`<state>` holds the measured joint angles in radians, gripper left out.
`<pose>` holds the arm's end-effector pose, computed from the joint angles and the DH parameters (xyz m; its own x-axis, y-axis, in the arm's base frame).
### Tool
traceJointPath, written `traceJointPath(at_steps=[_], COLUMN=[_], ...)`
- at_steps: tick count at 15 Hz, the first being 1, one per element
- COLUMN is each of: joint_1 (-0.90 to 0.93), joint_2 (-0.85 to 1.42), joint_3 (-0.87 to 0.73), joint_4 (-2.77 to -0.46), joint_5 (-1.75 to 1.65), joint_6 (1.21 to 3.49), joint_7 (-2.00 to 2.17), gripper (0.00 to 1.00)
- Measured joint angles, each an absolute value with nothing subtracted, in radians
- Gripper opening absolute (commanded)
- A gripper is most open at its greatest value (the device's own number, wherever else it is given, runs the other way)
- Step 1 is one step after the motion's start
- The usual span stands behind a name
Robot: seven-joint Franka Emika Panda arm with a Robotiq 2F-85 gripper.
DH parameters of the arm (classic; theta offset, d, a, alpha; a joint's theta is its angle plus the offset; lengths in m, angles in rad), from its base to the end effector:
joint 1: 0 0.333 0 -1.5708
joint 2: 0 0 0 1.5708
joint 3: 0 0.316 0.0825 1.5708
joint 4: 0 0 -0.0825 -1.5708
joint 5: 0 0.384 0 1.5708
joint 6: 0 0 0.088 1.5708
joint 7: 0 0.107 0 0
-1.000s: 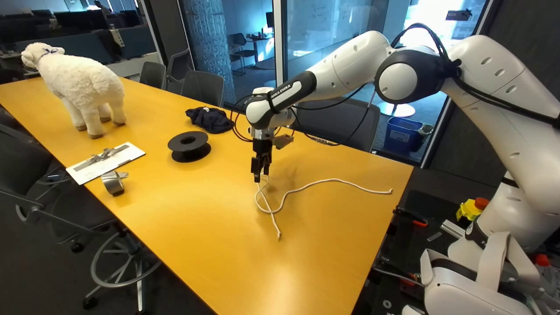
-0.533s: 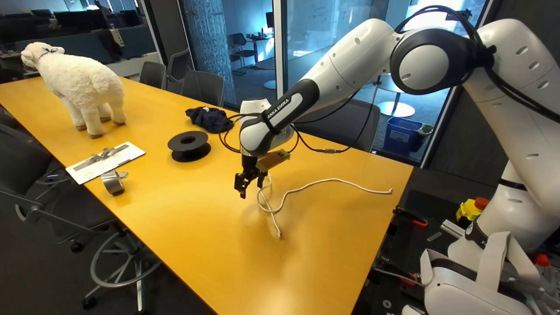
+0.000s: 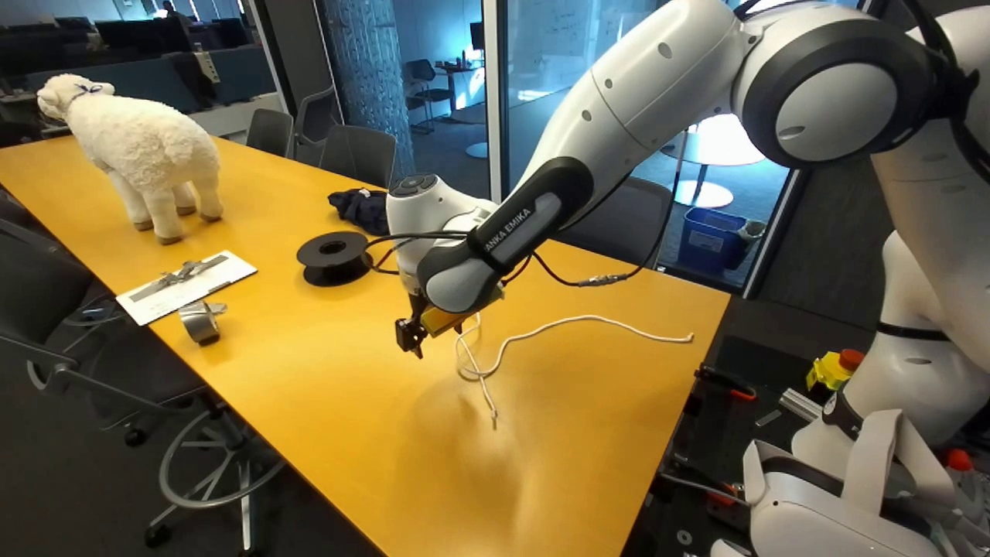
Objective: Untangle the rope.
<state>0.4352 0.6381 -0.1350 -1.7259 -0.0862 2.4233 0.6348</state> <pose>0.6445 0.2086 0.2237 0.9639 -0.2332 0.1285 -0.2444 -0.9664 0.0796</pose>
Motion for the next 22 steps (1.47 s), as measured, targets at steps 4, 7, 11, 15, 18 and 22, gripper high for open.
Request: traceJointPath(at_steps=[4,7,11,15,18,22], joint_1=[0.457,0.432,0.394,0.369,0.362,0.361], joint_2=[0.64,0.644,0.657,0.682,0.699,0.709], joint_3=[-0.162,-0.154,-0.133,-0.116,-0.112,-0.112], joint_4=[-1.766,-1.786,-1.789,-1.785,-1.783,-1.782], joint_5=[-0.153,-0.153,-0.153,-0.152,-0.152,-0.152], joint_6=[2.402,2.403,2.408,2.424,2.426,2.431], joint_7=[0.841,0.882,0.891,0.891,0.891,0.891], gripper=[1.0,1.0,1.0,1.0,0.74,0.42])
